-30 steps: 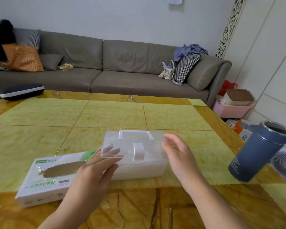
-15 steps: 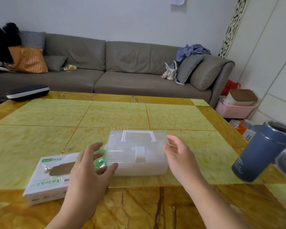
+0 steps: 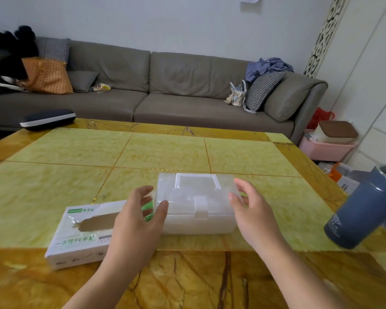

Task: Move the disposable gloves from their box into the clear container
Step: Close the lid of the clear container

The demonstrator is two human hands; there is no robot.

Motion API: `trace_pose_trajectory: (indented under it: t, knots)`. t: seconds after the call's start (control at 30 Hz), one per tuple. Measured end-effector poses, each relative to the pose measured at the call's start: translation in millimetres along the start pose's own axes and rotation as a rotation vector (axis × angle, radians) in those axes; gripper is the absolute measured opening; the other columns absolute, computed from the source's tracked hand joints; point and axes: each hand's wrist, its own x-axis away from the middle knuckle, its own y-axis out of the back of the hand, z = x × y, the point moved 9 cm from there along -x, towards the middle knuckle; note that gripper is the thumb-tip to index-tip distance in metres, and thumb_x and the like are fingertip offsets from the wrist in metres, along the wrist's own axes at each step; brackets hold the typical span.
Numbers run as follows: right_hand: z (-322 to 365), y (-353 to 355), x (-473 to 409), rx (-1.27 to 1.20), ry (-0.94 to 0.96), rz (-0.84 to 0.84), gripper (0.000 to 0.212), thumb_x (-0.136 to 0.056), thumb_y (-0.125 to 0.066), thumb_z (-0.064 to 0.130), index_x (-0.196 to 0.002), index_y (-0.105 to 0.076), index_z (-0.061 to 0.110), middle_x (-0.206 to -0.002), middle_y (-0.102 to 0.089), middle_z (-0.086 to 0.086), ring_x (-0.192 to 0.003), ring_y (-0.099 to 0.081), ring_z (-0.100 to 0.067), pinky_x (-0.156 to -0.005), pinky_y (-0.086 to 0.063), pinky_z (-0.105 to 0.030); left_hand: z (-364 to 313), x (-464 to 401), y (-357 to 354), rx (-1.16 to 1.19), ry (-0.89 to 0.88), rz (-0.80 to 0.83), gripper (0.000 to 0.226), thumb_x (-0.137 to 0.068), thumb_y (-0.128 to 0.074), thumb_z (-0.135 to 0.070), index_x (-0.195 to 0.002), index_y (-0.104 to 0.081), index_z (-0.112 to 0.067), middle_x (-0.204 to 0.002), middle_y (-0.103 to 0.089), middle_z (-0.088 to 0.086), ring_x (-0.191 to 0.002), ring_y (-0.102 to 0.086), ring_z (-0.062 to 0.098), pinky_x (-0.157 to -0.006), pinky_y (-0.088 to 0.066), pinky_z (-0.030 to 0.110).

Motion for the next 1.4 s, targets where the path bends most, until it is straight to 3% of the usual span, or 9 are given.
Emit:
trace_pose_trajectory:
  t: [0.13, 0.33, 0.4, 0.53, 0.73, 0.93, 1.03, 1.23, 1.4]
  knots:
    - [0, -2, 1, -0.115, -0.012, 0.036, 0.051, -0.101, -0.066, 0.036, -0.149, -0.048, 0.038, -0.136, -0.055, 0.025, -0.125, -0.056, -0.005, -0.093, -0.051, -0.028, 2, -3, 5, 0.112, 0.022, -0.023, 0.042, -0.092, -0.075, -0.032, -0.131, -0.059, -0.034, -0.122, -0.068, -0.019, -0.112, -0.065, -0.001, -0.098, -0.052, 0.029]
    - [4, -16, 7, 0.088, 0.052, 0.283, 0.107, -0.084, -0.086, 0.030, -0.161, -0.015, 0.052, -0.158, -0.029, 0.026, -0.145, -0.030, -0.001, -0.121, -0.035, -0.039, -1, -2, 6, 0.192, 0.034, 0.009, 0.046, -0.091, -0.077, -0.020, -0.131, -0.062, -0.035, -0.120, -0.070, -0.023, -0.115, -0.064, -0.004, -0.106, -0.050, 0.032]
    - [7, -11, 6, 0.140, 0.071, 0.234, 0.098, -0.090, -0.082, 0.030, -0.160, -0.019, 0.053, -0.160, -0.031, 0.026, -0.146, -0.031, -0.001, -0.118, -0.036, -0.035, -2, -2, 8, 0.209, 0.043, 0.002, 0.048, -0.091, -0.077, -0.019, -0.132, -0.059, -0.035, -0.120, -0.068, -0.024, -0.113, -0.062, -0.009, -0.105, -0.049, 0.027]
    - [9, 4, 0, 0.059, 0.067, 0.090, 0.070, -0.095, -0.074, 0.041, -0.155, -0.037, 0.050, -0.143, -0.049, 0.028, -0.130, -0.052, -0.004, -0.090, -0.047, -0.020, 1, -4, 7, 0.323, 0.116, 0.029, 0.049, -0.092, -0.076, -0.015, -0.132, -0.057, -0.035, -0.119, -0.068, -0.023, -0.107, -0.063, -0.013, -0.093, -0.047, 0.017]
    - [8, 4, 0, 0.070, 0.082, 0.074, 0.066, -0.095, -0.073, 0.044, -0.152, -0.041, 0.049, -0.136, -0.050, 0.028, -0.119, -0.051, -0.002, -0.071, -0.042, -0.010, 9, -13, 6, 0.424, 0.226, 0.059, 0.051, -0.092, -0.074, -0.020, -0.140, -0.057, -0.028, -0.121, -0.070, -0.022, -0.110, -0.062, -0.004, -0.084, -0.043, 0.023]
    - [10, 3, 2, 0.070, 0.091, 0.076, 0.063, -0.094, -0.074, 0.044, -0.149, -0.043, 0.050, -0.137, -0.052, 0.028, -0.120, -0.053, -0.003, -0.077, -0.045, -0.013, 14, -9, 0, 0.385, 0.253, 0.060, 0.043, -0.093, -0.071, -0.028, -0.134, -0.061, -0.033, -0.121, -0.070, -0.020, -0.115, -0.059, -0.001, -0.096, -0.039, 0.033]
    - [10, 2, 3, 0.076, 0.093, 0.085, 0.064, -0.092, -0.078, 0.040, -0.146, -0.045, 0.050, -0.137, -0.054, 0.027, -0.121, -0.056, -0.005, -0.088, -0.053, -0.025, 10, -10, 1, 0.366, 0.234, 0.050, 0.039, -0.094, -0.069, -0.036, -0.133, -0.062, -0.035, -0.119, -0.066, -0.023, -0.107, -0.054, -0.009, -0.094, -0.038, 0.032]
    - [9, -1, 4, 0.093, 0.109, 0.128, 0.068, -0.088, -0.079, 0.035, -0.145, -0.043, 0.047, -0.138, -0.052, 0.026, -0.125, -0.053, -0.001, -0.097, -0.050, -0.026, 3, -13, 5, 0.255, 0.148, 0.022, 0.027, -0.102, -0.057, -0.046, -0.117, -0.072, -0.029, -0.089, -0.063, -0.047, -0.092, -0.056, -0.022, -0.083, -0.038, 0.018]
    - [8, -2, 4, 0.047, 0.097, 0.139, 0.059, -0.093, -0.073, 0.042, -0.144, -0.045, 0.045, -0.135, -0.052, 0.027, -0.120, -0.050, 0.008, -0.089, -0.045, -0.021, 4, -12, 12, 0.226, 0.118, -0.051, 0.023, -0.097, -0.067, -0.041, -0.113, -0.077, -0.028, -0.098, -0.074, -0.026, -0.102, -0.066, 0.000, -0.079, -0.045, 0.019]
